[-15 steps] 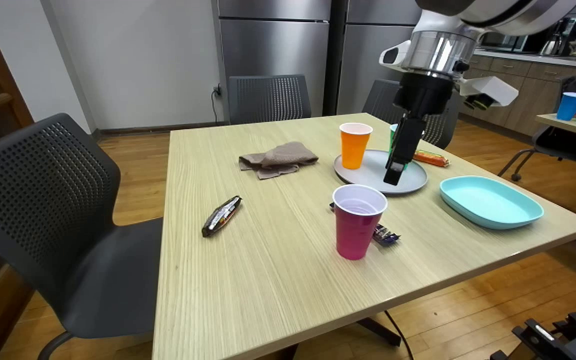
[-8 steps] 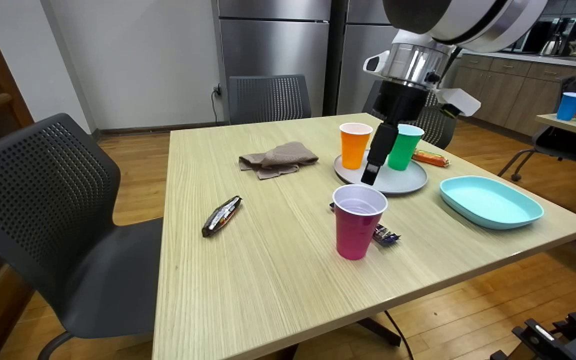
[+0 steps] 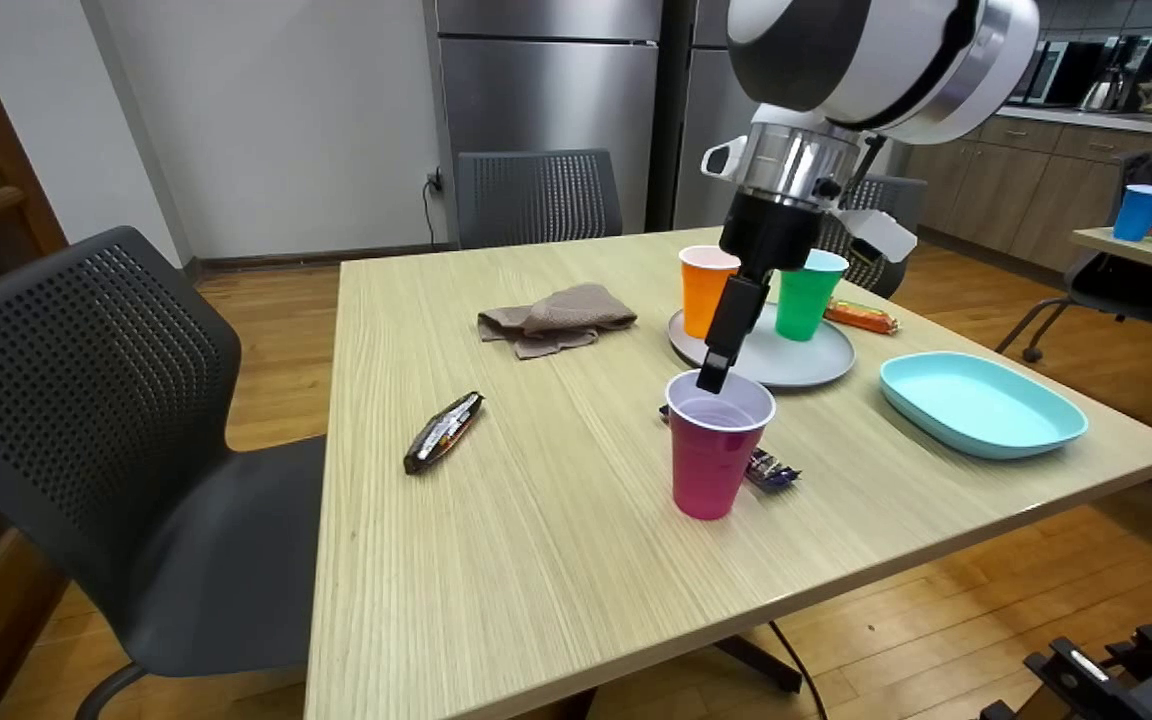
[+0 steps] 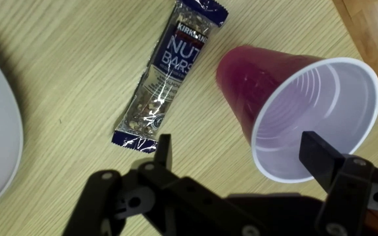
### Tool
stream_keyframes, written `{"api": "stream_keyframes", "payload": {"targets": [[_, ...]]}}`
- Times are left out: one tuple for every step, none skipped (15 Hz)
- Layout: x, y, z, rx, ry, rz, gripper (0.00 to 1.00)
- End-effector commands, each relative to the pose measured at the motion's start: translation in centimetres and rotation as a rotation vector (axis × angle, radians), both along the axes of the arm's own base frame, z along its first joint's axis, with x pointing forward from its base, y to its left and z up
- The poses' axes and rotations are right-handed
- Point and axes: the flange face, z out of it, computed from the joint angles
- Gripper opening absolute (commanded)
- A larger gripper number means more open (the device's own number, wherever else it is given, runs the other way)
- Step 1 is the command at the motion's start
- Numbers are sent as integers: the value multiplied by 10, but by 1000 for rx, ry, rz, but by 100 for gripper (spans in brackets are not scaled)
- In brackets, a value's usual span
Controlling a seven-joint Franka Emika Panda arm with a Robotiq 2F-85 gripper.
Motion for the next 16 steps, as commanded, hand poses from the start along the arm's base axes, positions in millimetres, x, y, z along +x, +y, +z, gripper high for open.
{"api": "stream_keyframes", "payload": {"targets": [[9, 8, -7, -14, -6, -15, 100], [9, 8, -9, -15, -5, -15, 100], [10, 7, -10, -14, -5, -15, 100], [11, 8, -10, -10, -8, -12, 75], [11, 8, -10, -9, -13, -8, 74], [11, 8, -10, -8, -17, -7, 66], [12, 8, -9, -7, -20, -7, 58], [12, 8, -9, -6, -22, -7, 49], [12, 8, -9, -5, -24, -8, 42], [13, 8, -9, -4, -24, -9, 34], [13, 8, -9, -4, -19, -9, 27], [13, 8, -10, -4, -18, -10, 18], [12, 7, -9, -4, -18, -9, 11], [11, 7, -9, -5, -16, -8, 3], [10, 7, -8, -7, -13, -7, 0], [7, 7, -6, -8, -15, -1, 0]]}}
